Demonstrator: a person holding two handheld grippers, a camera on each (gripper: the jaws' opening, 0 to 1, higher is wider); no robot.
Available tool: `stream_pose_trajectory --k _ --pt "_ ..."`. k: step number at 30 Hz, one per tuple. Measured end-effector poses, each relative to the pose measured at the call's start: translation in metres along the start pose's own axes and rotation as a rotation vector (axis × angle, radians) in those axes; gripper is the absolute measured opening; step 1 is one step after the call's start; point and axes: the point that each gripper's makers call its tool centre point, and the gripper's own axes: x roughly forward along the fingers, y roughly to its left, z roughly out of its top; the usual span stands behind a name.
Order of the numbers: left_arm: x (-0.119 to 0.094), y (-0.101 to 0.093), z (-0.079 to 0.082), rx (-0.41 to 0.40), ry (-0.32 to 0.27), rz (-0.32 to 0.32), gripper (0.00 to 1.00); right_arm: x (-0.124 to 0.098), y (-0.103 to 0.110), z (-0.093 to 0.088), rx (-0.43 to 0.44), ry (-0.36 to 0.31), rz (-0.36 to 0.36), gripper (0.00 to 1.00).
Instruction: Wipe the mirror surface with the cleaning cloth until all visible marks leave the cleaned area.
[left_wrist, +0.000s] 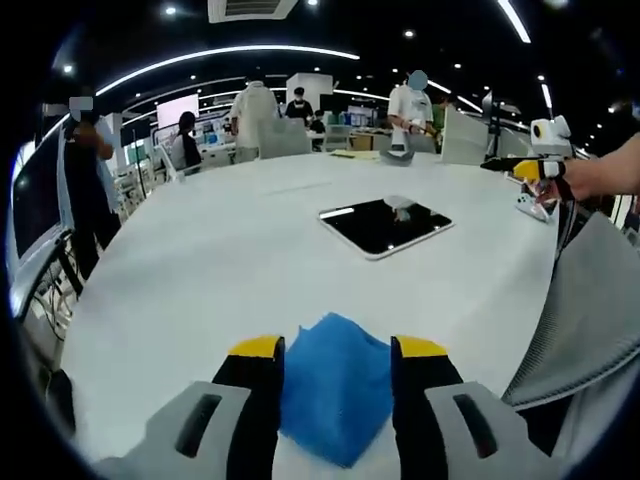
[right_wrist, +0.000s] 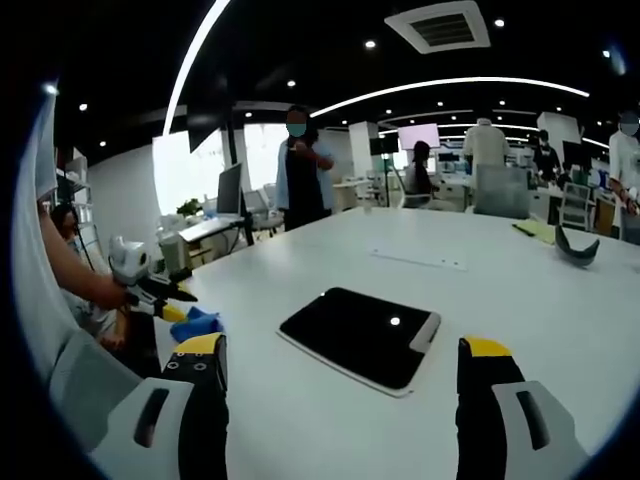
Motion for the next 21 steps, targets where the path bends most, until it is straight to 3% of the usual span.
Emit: stream_pose_trajectory --k 8,21 --pt "-0.001 0.003 -0.012 -0.016 0.031 0.003 0.34 0.0 -0.001 0.001 -0.004 0.001 0.001 0.94" --pt "0.006 0.003 -0.039 -0.042 0.093 0.0 0.32 -0.004 -0.003 0.003 -0.006 0.0 -0.006 0.93"
